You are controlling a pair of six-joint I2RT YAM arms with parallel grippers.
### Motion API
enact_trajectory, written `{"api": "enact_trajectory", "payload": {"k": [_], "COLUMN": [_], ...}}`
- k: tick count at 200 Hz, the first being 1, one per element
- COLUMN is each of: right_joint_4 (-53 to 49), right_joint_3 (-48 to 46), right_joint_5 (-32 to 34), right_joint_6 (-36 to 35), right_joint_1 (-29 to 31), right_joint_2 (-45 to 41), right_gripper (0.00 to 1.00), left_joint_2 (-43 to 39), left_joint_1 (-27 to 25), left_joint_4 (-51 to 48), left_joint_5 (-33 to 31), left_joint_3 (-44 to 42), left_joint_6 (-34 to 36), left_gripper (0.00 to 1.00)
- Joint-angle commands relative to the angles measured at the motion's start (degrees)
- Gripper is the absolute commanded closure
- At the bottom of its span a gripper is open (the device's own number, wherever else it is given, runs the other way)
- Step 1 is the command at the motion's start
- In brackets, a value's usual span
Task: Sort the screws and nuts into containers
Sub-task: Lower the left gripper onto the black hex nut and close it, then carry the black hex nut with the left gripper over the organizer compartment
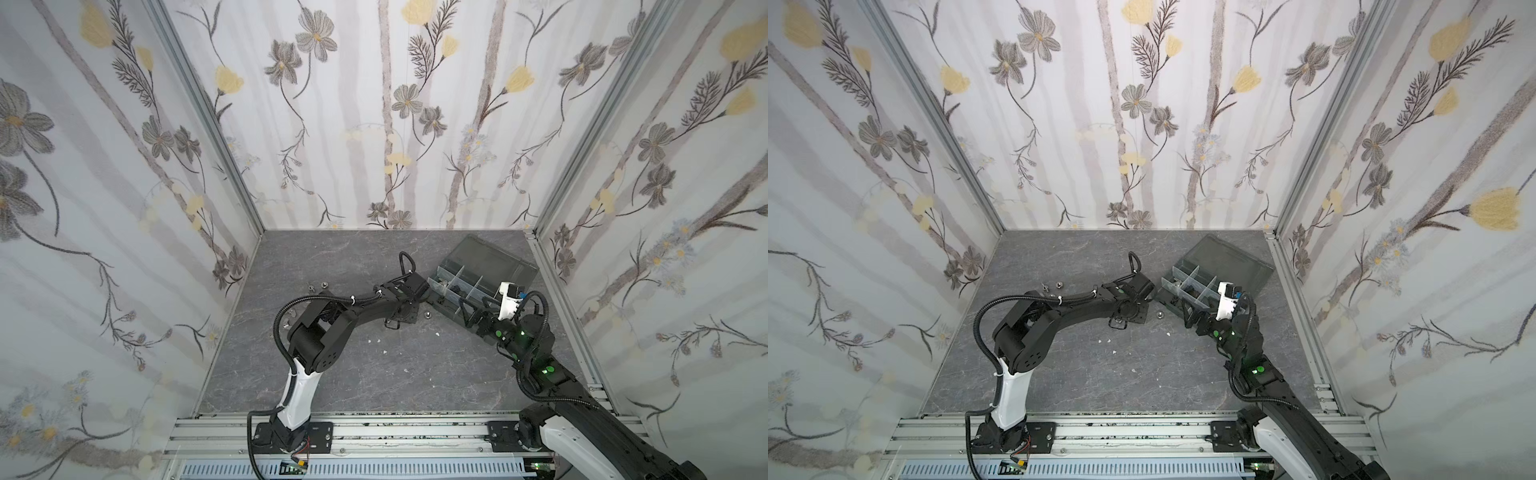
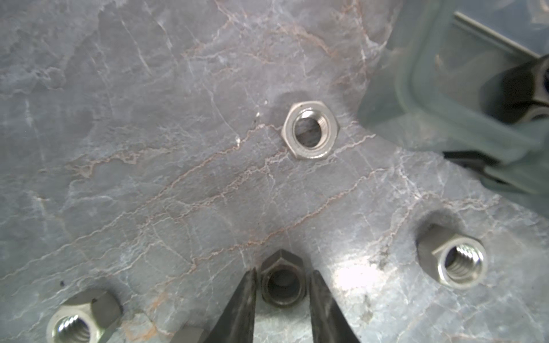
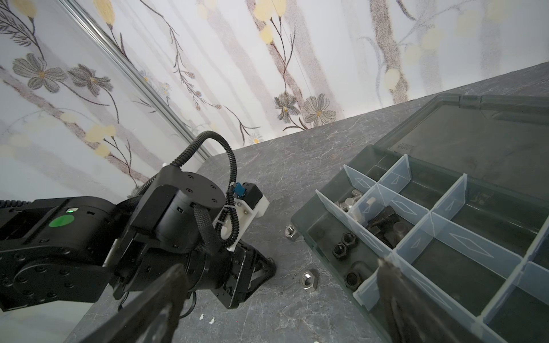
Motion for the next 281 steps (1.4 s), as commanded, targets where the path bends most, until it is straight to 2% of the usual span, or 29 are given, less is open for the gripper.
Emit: {"api": "enact_trajectory", "payload": {"k": [1, 32, 74, 161, 281], "right_joint_4": [1.76, 1.75, 1.91, 2.88, 3.39], "right_joint_3": [-0.13, -0.23, -0.51, -1.14, -1.54], "right_joint_5": [0.54, 0.99, 1.34, 1.34, 1.34], "right_joint_6": [0.43, 0.5, 0.65, 0.95, 1.57], "right_joint_1": [-0.04, -0.05, -0.01, 0.0, 0.01], "right_joint_2": [-0.3, -0.49, -1.02, -1.1, -1.63], "right_gripper": [0.0, 0.0, 0.0, 0.0, 0.01], "left_joint_2": [0.68, 0.81, -0.42, -2.99, 8.67], "left_joint_1": [0.05, -0.14, -0.4, -1.92, -2.41], "left_joint_4": [0.1, -0.32, -0.99, -3.54, -7.7], "left_joint_5": [-0.25, -0.1, -0.64, 0.47, 2.4], "left_joint_3": [0.41, 0.85, 1.62, 8.46, 26.41], "left_joint_6": [-0.47, 0.07, 0.08, 0.26, 2.09], "left_gripper": [0.71, 0.81, 0.85, 0.86, 0.86]}}
